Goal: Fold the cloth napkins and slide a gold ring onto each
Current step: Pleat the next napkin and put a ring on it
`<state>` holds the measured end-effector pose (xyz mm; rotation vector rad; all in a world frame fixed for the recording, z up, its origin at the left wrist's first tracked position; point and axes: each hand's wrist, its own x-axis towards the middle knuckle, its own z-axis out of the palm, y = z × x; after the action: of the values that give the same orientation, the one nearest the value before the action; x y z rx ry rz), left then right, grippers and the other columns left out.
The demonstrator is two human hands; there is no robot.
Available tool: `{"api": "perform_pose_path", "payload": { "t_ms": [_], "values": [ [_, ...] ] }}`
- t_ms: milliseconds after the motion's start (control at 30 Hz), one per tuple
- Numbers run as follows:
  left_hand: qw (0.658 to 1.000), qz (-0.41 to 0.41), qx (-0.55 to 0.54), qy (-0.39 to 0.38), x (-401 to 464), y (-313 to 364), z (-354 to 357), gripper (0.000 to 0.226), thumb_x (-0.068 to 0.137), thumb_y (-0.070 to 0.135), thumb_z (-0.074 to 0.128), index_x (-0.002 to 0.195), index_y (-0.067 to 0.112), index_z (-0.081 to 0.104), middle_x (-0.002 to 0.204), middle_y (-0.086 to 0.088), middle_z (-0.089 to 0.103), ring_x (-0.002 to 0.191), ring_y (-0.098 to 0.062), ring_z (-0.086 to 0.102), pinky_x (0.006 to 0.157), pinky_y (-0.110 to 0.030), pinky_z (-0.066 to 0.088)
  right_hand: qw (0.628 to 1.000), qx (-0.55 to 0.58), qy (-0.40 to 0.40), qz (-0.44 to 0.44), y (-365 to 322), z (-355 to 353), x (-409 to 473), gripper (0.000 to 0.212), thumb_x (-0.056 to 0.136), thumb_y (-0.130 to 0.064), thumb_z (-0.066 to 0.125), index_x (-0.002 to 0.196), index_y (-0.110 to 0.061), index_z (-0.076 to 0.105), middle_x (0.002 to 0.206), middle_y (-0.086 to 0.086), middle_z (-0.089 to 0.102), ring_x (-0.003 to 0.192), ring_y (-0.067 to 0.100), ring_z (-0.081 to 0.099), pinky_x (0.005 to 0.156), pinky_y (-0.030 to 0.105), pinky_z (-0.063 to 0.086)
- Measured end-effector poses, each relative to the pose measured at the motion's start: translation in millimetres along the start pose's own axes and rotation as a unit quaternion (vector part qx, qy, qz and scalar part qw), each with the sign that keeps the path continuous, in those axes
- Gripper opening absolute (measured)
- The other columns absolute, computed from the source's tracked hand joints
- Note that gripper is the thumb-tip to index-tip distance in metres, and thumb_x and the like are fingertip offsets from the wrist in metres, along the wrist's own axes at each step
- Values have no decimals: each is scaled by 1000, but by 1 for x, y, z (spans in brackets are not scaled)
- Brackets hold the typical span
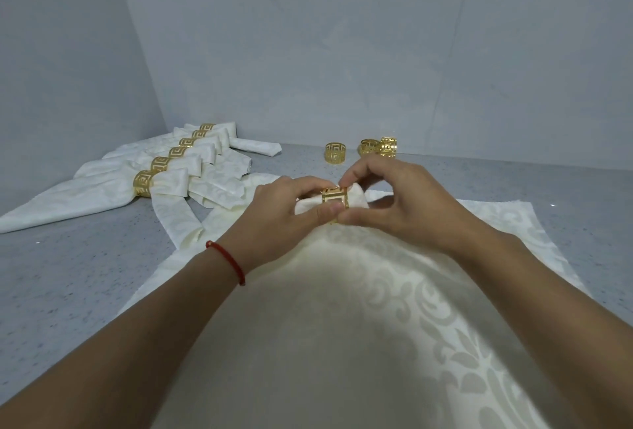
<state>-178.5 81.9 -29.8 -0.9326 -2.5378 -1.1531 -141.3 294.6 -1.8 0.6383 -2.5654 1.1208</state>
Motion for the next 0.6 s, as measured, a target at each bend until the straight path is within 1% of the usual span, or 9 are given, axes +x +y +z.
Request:
{"api": "perform_pose_path", "payload": {
  "t_ms": [67,133,200,300,367,433,500,533,600],
  "values": [
    [1000,-12,10,15,-2,-2,-1,39,88,66,55,108,36,69,101,20,71,102,-5,63,97,-51,45,999,13,18,32,0,0,0,29,85,-42,81,107,-28,67,101,-12,69,94,3,67,81,20,54],
    [999,-17,-37,22,-1,0,-3,35,87,61,62,107,33,69,100,16,72,100,-6,66,93,-48,49,997,54,29,45,1,-1,2,20,89,-36,78,105,-25,70,95,-15,70,91,6,70,85,27,54],
    [996,-18,-79,23,-2,4,-4,31,87,51,70,108,29,68,101,12,73,96,-8,68,89,-45,53,992,111,39,53,3,-2,2,16,88,-26,80,100,-18,73,82,-16,69,83,11,70,83,33,56],
    [996,-15,-79,22,-2,7,-4,30,85,43,76,108,28,66,104,10,72,98,-8,67,89,-40,54,975,191,82,74,8,-2,2,12,88,-18,81,92,-11,73,76,-6,67,69,14,61,72,36,53],
    [994,-27,-98,29,-1,7,-3,34,79,38,83,104,31,63,102,8,69,92,-10,66,82,-39,56,962,228,110,99,12,-4,1,11,89,-18,80,91,-11,72,75,0,65,68,17,57,70,37,49],
    [993,-33,-99,49,-1,7,-4,41,71,32,90,100,32,61,100,7,66,84,-12,64,71,-34,54,964,221,93,117,15,-4,0,14,91,-22,78,97,-13,71,80,0,65,71,18,58,73,36,50],
    [991,-37,-118,56,0,8,-5,46,66,29,93,99,32,60,100,4,64,80,-14,63,65,-30,53,974,185,48,119,14,-3,0,21,90,-25,78,107,-16,69,93,2,71,77,22,67,77,36,55],
    [989,-40,-133,57,-1,9,-6,48,65,29,94,100,31,61,102,1,65,80,-14,63,66,-29,53,978,171,35,111,12,-3,0,23,90,-24,79,110,-17,69,99,5,74,82,24,70,79,36,57],
    [978,-74,-188,53,0,11,-10,49,67,36,92,106,29,63,105,-6,67,83,-15,65,72,-30,55,980,168,45,92,10,-4,0,24,88,-19,80,108,-13,71,100,9,76,83,20,72,77,33,57]
  ]
}}
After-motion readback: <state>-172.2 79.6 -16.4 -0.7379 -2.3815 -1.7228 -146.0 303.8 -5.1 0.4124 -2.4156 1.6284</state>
